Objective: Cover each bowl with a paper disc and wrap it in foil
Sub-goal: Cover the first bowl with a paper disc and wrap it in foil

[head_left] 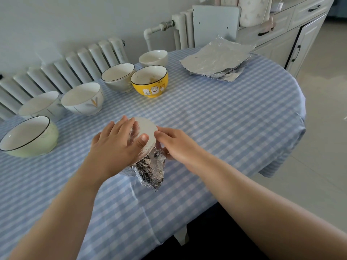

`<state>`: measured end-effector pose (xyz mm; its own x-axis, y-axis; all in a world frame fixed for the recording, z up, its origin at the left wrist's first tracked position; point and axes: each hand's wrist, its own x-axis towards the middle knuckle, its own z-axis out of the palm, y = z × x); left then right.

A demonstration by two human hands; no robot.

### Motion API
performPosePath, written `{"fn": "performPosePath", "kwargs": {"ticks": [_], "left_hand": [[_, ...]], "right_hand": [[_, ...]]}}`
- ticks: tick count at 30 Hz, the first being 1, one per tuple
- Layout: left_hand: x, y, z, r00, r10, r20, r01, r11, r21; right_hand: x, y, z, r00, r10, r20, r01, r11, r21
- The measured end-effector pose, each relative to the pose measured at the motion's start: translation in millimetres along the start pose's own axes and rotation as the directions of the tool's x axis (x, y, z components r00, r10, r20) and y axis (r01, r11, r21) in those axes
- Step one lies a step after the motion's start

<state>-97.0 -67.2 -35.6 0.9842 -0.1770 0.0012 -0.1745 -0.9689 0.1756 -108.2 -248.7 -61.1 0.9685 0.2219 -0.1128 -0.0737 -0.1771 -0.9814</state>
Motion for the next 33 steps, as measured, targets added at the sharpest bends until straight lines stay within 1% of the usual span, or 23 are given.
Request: {"fn": "performPosePath", "kwargs": {"ticks": [1, 4, 6, 8, 9, 11, 13, 15, 18, 19, 22, 24, 25, 28, 30, 31, 33], "left_hand": [[4.0, -4.5, -1.8, 1.000, 0.014, 0.018, -0.014, 0.999, -0.031], [18.0, -23.2, -11.9, 0.998, 0.060, 0.022, -0.054, 0.977, -0.208], [20.9, -30.5, -16.0, 0.996, 0.085, 0.017, -0.079, 0.973, -0.215], [18.7, -33.3, -15.4, 0.995, 0.096, -0.015, -0.097, 0.980, -0.172], [15.9, -33.3, -14.4, 0.995, 0.087, -0.047, -0.093, 0.982, -0.164], [7.0, -30.6, -13.5, 0.994, 0.024, -0.105, -0.045, 0.978, -0.205], [-3.4, -26.0, -13.6, 0.988, -0.029, -0.152, -0.009, 0.971, -0.241], [-15.2, -17.6, -14.0, 0.981, -0.051, -0.190, 0.010, 0.978, -0.208], [-29.0, -8.8, -8.0, 0.972, -0.061, -0.226, 0.050, 0.997, -0.054], [-32.5, -7.8, -5.7, 0.972, -0.061, -0.227, 0.056, 0.998, -0.028], [-36.9, -8.1, -3.9, 0.971, -0.084, -0.225, 0.078, 0.996, -0.037], [-35.3, -5.6, -6.7, 0.974, -0.083, -0.210, 0.077, 0.996, -0.037], [-34.3, -2.5, -8.5, 0.980, -0.060, -0.190, 0.054, 0.998, -0.037], [-33.6, 10.9, -9.8, 0.994, 0.093, -0.062, -0.095, 0.995, -0.021], [-34.6, 17.5, -5.1, 0.984, 0.176, 0.036, -0.176, 0.984, -0.013], [-34.7, 18.6, -2.6, 0.980, 0.192, 0.058, -0.192, 0.981, -0.006], [-34.4, 18.5, 0.0, 0.980, 0.190, 0.050, -0.191, 0.981, 0.020]], "right_hand": [[0.8, -1.4, -1.8, 1.000, 0.029, 0.009, -0.029, 1.000, -0.001], [3.4, -3.0, -3.8, 0.994, 0.103, 0.043, -0.105, 0.993, 0.045], [5.3, -2.6, -3.8, 0.989, 0.128, 0.075, -0.135, 0.987, 0.087], [11.7, -0.4, -3.4, 0.990, 0.119, 0.079, -0.125, 0.989, 0.073], [14.8, -1.2, -4.5, 0.992, 0.108, 0.069, -0.111, 0.993, 0.036], [23.6, -3.0, -9.7, 0.994, 0.100, 0.040, -0.099, 0.995, -0.016], [32.7, -4.2, -17.6, 0.993, 0.110, 0.031, -0.110, 0.994, -0.009], [40.0, -6.8, -25.8, 0.991, 0.120, 0.054, -0.120, 0.993, 0.002], [46.4, -12.9, -30.6, 0.987, 0.118, 0.110, -0.114, 0.992, -0.045], [46.8, -15.5, -30.0, 0.987, 0.107, 0.120, -0.098, 0.992, -0.073], [46.6, -16.1, -26.7, 0.989, 0.090, 0.114, -0.074, 0.988, -0.137], [46.5, -12.0, -27.7, 0.988, 0.102, 0.118, -0.088, 0.989, -0.115], [46.4, -10.4, -28.1, 0.988, 0.107, 0.113, -0.095, 0.990, -0.105], [46.6, -6.7, -27.4, 0.992, 0.093, 0.089, -0.084, 0.992, -0.095], [45.8, -4.0, -27.8, 0.993, 0.074, 0.088, -0.065, 0.994, -0.092], [44.9, -3.4, -28.2, 0.993, 0.066, 0.095, -0.056, 0.993, -0.102], [43.9, -1.4, -28.7, 0.994, 0.064, 0.088, -0.052, 0.991, -0.126]]}}
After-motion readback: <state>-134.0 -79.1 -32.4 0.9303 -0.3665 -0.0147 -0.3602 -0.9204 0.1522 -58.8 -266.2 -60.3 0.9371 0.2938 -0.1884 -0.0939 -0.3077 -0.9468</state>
